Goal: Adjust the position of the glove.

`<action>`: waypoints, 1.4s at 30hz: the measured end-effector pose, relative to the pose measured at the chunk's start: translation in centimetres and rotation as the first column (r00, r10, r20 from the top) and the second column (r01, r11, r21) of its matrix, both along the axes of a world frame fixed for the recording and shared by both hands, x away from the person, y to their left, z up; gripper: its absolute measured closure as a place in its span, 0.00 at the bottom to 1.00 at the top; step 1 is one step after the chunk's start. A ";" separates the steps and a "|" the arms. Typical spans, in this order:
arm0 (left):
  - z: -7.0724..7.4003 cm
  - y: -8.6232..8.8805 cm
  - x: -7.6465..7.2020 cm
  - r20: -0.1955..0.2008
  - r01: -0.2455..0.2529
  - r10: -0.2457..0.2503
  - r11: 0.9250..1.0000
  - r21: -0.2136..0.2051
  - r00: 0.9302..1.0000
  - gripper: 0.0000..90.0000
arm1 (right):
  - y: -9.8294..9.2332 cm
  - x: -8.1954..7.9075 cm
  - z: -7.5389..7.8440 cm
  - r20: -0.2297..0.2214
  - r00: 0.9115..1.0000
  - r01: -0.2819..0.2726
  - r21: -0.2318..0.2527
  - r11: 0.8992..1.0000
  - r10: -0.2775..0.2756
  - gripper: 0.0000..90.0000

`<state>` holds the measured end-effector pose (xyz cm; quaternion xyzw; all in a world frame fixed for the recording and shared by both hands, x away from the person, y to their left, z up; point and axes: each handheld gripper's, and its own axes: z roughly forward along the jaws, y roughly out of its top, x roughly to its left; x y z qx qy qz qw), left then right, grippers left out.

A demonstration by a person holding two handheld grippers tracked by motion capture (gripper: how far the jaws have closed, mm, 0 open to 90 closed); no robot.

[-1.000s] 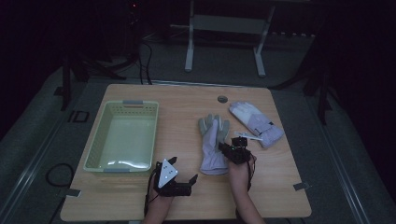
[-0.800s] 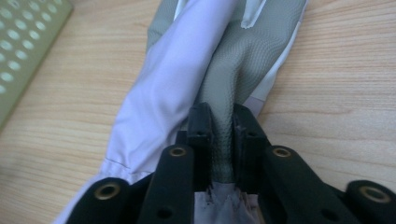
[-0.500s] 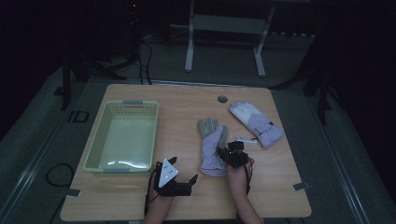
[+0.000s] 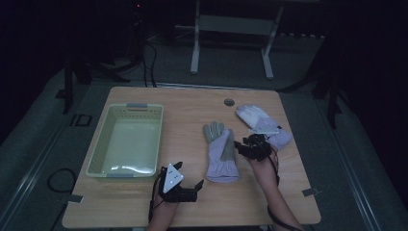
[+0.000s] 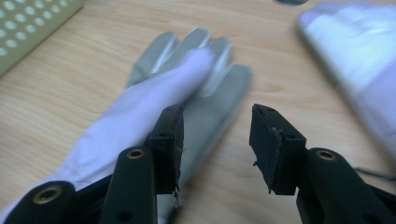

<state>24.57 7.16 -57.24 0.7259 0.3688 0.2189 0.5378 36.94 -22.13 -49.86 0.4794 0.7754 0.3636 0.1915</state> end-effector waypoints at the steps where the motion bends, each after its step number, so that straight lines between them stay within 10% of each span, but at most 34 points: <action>1: 0.0 0.0 0.0 -0.002 -0.001 0.001 1.000 0.000 1.000 0.02 | -0.5 0.2 0.3 -0.001 1.000 -0.008 0.003 1.000 0.008 0.61; 18: 0.0 0.0 0.0 -0.006 -0.002 0.002 1.000 -0.004 1.000 0.02 | -8.4 5.5 3.3 0.027 0.999 -0.039 -0.057 0.998 0.041 0.59; 42: 0.0 0.1 0.0 -0.004 -0.012 0.011 1.000 -0.019 1.000 0.02 | -11.2 12.9 -1.5 -0.114 0.993 -0.021 -0.139 0.990 0.005 0.54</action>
